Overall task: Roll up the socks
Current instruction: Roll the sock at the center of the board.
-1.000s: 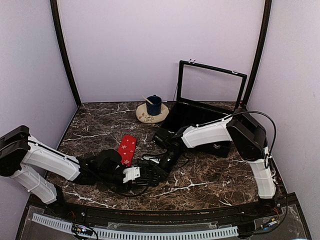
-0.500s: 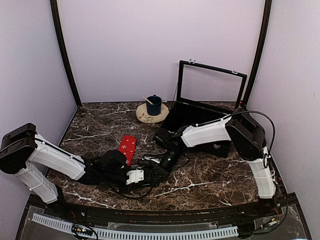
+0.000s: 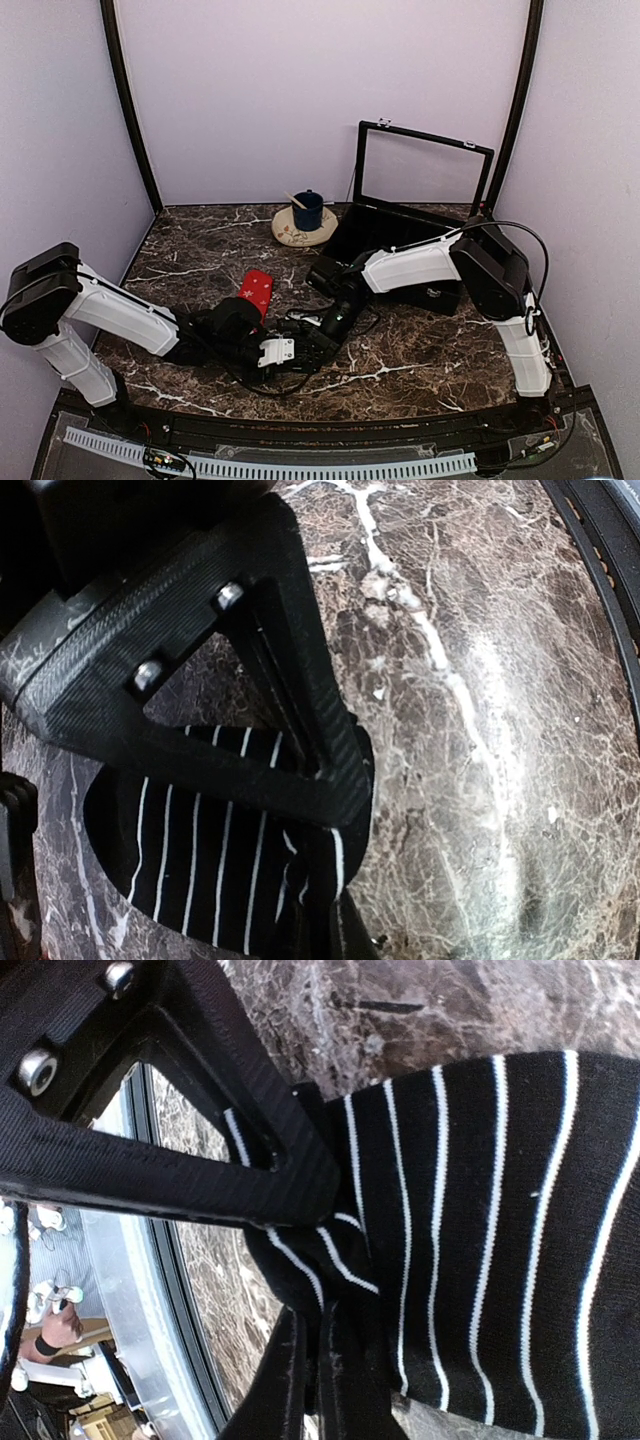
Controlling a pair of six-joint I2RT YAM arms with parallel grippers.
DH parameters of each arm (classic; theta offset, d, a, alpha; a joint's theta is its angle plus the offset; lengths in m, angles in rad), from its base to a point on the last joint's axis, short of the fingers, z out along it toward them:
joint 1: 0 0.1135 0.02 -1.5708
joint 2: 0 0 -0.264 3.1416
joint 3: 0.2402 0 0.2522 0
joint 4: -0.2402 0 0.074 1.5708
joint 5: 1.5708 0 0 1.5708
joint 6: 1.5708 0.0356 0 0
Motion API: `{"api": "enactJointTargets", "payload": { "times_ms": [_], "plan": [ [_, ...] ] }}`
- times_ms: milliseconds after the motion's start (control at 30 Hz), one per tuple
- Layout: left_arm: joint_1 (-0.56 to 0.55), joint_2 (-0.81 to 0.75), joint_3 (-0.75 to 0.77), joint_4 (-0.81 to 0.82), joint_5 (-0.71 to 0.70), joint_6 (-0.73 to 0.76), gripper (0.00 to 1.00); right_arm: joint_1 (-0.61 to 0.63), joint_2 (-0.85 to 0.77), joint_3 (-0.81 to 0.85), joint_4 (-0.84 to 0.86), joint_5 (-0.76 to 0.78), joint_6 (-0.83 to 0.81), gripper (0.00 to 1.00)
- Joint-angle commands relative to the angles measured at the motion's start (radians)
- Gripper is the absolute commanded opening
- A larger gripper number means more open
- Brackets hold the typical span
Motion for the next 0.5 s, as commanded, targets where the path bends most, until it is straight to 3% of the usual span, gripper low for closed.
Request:
{"api": "enactJointTargets", "payload": {
  "times_ms": [0,167,467],
  "plan": [
    [-0.005,0.015,0.038,-0.074,0.008,-0.033,0.00,-0.014,0.030,-0.001,-0.031,0.043,-0.013,0.09],
    [-0.004,0.037,0.089,-0.144,0.059,-0.081,0.00,-0.036,0.000,-0.035,0.002,0.044,-0.003,0.23],
    [0.028,0.044,0.139,-0.190,0.148,-0.176,0.00,-0.097,-0.076,-0.129,0.067,0.040,0.016,0.29]
  ]
}}
